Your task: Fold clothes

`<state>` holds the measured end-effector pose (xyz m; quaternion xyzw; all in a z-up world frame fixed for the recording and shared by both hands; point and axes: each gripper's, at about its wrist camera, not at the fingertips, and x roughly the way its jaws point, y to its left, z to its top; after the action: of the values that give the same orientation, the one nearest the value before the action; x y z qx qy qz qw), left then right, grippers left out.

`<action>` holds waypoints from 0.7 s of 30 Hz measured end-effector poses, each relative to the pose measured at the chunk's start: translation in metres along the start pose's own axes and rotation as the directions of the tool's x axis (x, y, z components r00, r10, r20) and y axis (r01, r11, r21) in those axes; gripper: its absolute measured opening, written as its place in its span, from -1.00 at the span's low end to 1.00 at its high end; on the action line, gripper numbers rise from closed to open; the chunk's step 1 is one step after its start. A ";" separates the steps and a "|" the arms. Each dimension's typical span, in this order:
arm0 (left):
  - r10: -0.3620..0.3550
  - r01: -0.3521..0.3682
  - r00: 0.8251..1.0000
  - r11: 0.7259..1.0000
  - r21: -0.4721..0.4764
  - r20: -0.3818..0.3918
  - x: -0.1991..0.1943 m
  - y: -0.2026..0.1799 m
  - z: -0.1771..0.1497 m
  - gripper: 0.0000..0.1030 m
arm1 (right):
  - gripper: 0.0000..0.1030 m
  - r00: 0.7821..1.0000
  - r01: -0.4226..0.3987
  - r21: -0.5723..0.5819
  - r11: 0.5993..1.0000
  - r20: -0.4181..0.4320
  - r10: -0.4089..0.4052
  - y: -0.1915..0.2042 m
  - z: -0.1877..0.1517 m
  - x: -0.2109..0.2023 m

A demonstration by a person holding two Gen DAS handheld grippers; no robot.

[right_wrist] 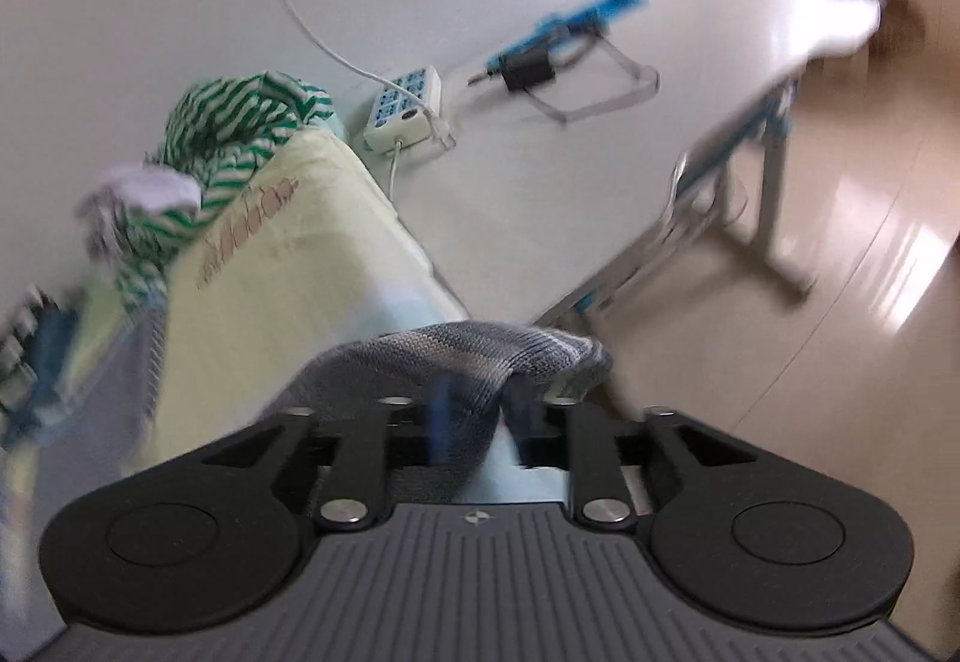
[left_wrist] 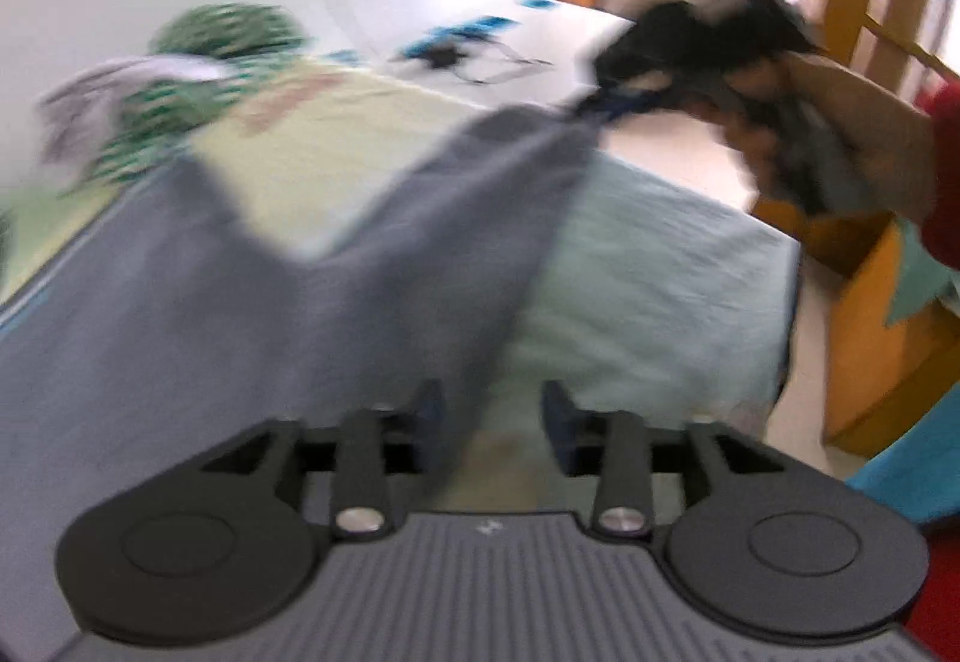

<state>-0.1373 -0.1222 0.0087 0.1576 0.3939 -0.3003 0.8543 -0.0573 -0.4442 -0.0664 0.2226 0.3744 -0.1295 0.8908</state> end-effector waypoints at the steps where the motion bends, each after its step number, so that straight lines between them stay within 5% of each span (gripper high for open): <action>1: 0.015 -0.015 1.000 1.000 -0.016 0.007 -0.007 0.006 -0.002 0.05 | -0.16 0.998 0.058 -0.023 0.998 0.020 -0.058 0.004 0.000 -0.007; 3: 0.141 -0.141 0.990 0.987 -0.081 0.000 -0.023 0.045 -0.014 0.13 | -0.19 0.999 0.022 -0.063 0.998 0.045 -0.019 0.016 -0.001 -0.022; 6: 0.320 -0.319 0.947 0.934 -0.163 -0.016 -0.037 0.109 -0.026 0.17 | -0.18 0.990 -0.130 -0.149 0.980 0.033 0.137 0.053 -0.007 -0.031; 9: 0.461 -0.461 0.886 0.864 -0.203 -0.050 -0.034 0.178 -0.032 0.39 | -0.18 0.965 -0.262 -0.202 0.944 -0.077 0.251 0.103 -0.019 -0.019; 11: 0.499 -0.511 0.860 0.840 -0.183 -0.111 -0.024 0.217 -0.037 0.38 | -0.17 0.921 -0.369 -0.214 0.904 -0.212 0.326 0.138 -0.034 -0.012; 13: 0.447 -0.462 0.886 0.871 -0.165 -0.118 -0.035 0.228 -0.052 0.11 | -0.20 0.837 -0.495 -0.238 0.835 -0.387 0.386 0.167 -0.058 -0.015; 16: 0.364 -0.375 0.924 0.921 -0.103 -0.115 -0.057 0.231 -0.075 0.29 | -0.18 0.725 -0.604 -0.282 0.745 -0.582 0.368 0.191 -0.098 -0.037; 17: 0.333 -0.340 0.936 0.939 -0.046 -0.113 -0.068 0.223 -0.086 0.29 | -0.17 0.696 -0.613 -0.262 0.746 -0.626 0.352 0.193 -0.109 -0.041; 19: 0.268 -0.259 0.956 0.962 0.086 -0.115 -0.083 0.204 -0.106 0.34 | -0.16 0.662 -0.560 -0.163 0.813 -0.678 0.320 0.185 -0.125 -0.040; 21: 0.219 -0.184 0.967 0.953 0.241 -0.127 -0.093 0.185 -0.127 0.41 | -0.15 0.658 -0.478 -0.060 0.876 -0.684 0.313 0.175 -0.135 -0.039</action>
<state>-0.1404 0.1205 0.0054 0.3163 0.4026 -0.2414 0.8243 -0.0968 -0.2235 -0.0697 0.2233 0.6167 0.2004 0.7278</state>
